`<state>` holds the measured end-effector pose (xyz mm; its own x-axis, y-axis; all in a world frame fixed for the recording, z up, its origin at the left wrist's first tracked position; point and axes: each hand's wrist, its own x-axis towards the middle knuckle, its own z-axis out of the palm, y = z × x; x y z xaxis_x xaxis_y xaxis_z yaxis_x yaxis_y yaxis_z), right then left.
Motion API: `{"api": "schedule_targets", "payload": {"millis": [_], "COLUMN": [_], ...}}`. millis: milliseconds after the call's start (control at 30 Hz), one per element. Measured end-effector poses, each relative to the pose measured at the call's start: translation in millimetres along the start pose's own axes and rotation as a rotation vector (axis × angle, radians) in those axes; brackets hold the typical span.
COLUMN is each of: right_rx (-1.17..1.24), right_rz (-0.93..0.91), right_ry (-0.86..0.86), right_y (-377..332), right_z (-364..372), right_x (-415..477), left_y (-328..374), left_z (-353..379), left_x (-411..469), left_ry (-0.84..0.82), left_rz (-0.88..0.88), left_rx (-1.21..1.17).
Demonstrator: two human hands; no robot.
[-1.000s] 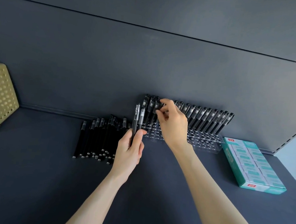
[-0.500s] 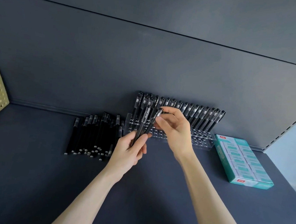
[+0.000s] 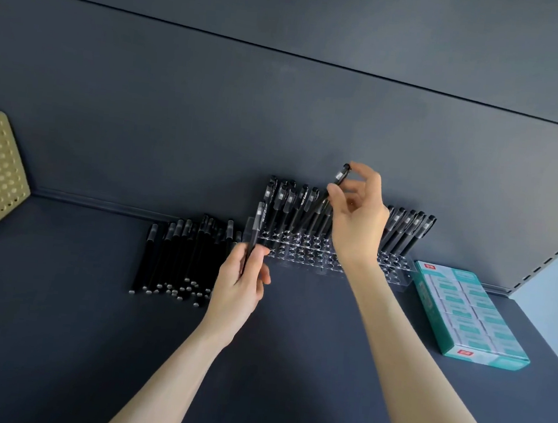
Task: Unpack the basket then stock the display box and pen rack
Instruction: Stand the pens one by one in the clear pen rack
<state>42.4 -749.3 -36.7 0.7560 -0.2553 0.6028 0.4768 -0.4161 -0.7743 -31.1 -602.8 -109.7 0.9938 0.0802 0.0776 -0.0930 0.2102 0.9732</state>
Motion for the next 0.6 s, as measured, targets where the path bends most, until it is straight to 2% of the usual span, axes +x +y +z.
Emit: {"api": "schedule_targets", "payload": {"millis": [600], "right_rx": [-0.224], "right_rz": [-0.176], "right_ry": [-0.132], "right_y": [28.2], "right_z": [27.9], "right_x": [-15.1], "left_y": [0.4], "left_z": [0.3], "left_x": [1.9], "left_ry": [0.007], "left_rz": [-0.023], "left_rx": [-0.002]}}
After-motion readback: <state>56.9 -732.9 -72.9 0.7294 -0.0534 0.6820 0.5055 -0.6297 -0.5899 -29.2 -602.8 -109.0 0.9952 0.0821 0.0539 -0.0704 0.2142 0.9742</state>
